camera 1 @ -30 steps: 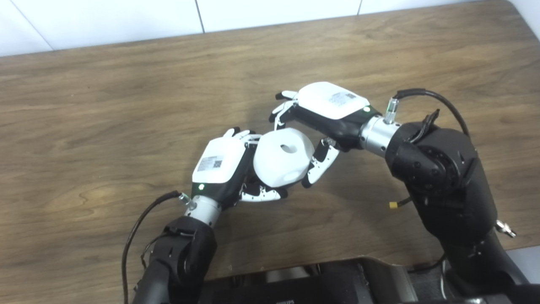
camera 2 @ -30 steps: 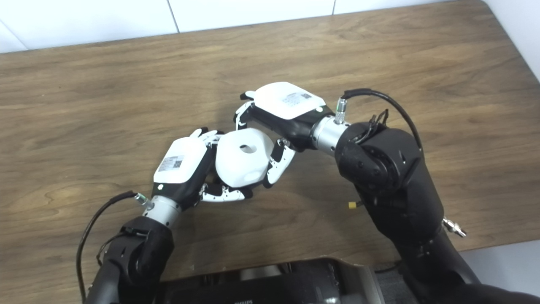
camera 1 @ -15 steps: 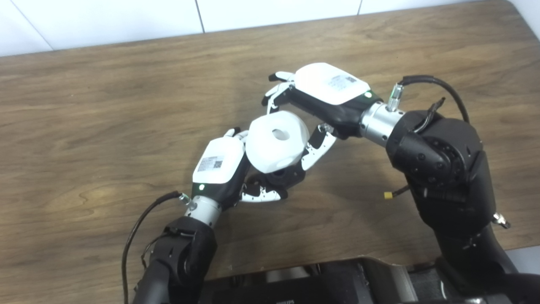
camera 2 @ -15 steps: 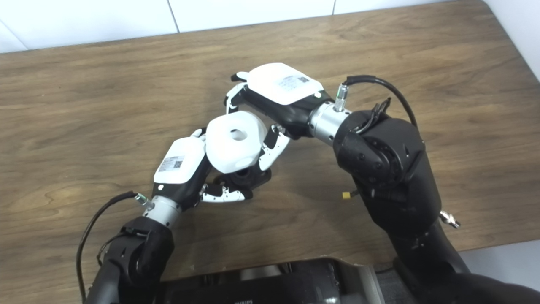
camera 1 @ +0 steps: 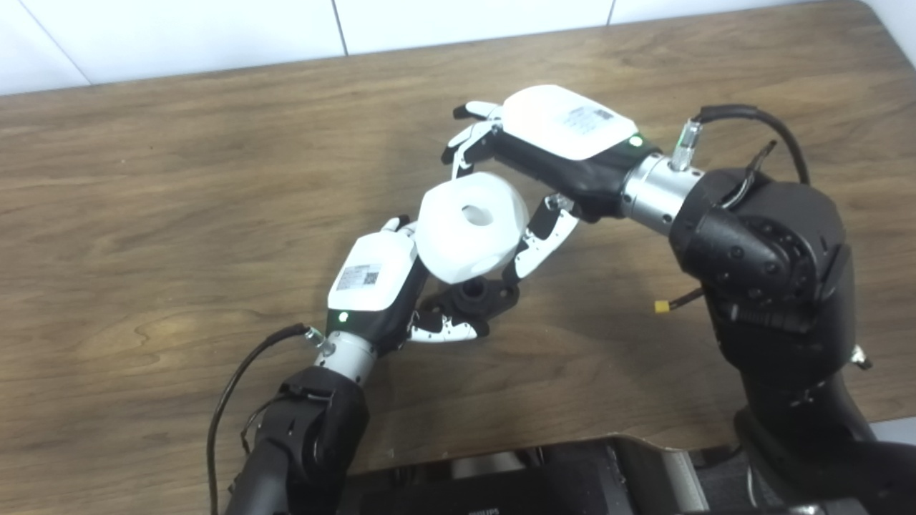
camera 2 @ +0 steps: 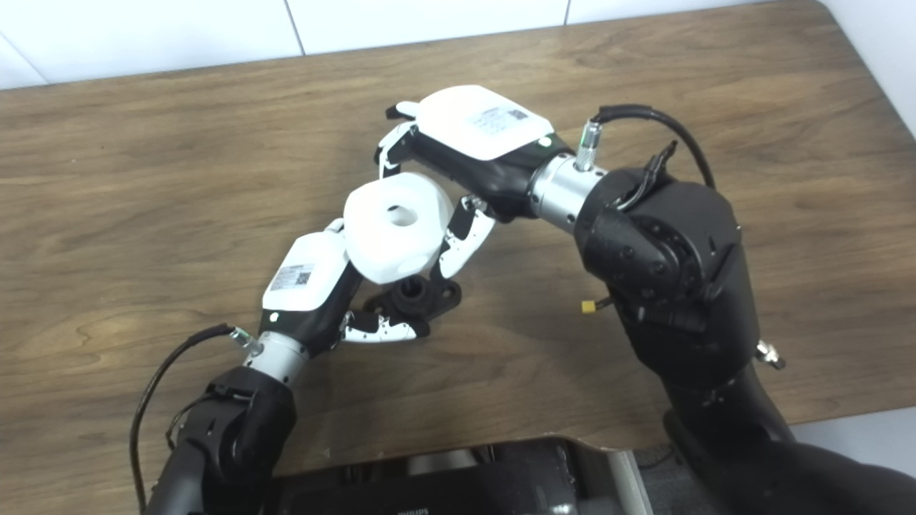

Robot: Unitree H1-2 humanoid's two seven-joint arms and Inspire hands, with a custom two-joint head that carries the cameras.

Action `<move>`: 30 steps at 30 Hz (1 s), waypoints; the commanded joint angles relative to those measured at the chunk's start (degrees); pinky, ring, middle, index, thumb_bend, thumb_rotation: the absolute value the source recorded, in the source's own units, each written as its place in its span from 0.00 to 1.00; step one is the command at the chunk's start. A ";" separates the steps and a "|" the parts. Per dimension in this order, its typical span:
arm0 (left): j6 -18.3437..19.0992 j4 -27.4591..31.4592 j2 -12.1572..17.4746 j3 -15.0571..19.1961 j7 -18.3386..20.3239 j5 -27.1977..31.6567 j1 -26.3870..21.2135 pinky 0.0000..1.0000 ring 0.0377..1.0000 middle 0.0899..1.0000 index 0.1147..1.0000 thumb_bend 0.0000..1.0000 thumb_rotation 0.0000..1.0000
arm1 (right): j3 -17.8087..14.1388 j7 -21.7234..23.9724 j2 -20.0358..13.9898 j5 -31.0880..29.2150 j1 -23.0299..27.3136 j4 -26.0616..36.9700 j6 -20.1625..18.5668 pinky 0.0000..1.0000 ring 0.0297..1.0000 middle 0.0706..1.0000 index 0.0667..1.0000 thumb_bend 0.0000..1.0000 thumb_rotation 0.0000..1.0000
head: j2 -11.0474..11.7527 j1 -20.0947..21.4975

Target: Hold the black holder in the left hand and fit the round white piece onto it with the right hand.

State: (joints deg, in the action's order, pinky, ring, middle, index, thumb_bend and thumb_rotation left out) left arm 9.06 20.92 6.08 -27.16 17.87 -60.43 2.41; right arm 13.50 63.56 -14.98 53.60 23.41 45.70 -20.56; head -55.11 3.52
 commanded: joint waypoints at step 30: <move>-0.58 1.04 -0.32 -0.07 0.57 -0.47 -0.99 0.96 0.87 0.78 0.42 0.52 0.06 | 2.38 -2.40 -0.86 -0.17 -2.27 -0.20 4.45 0.88 0.95 0.78 0.45 0.52 0.14 | -0.88 -0.03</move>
State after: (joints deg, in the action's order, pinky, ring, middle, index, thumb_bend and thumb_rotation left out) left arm 9.04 20.96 6.06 -27.10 18.55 -60.50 2.12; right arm 16.20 62.70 -16.23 53.47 20.39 44.08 -17.08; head -55.90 3.43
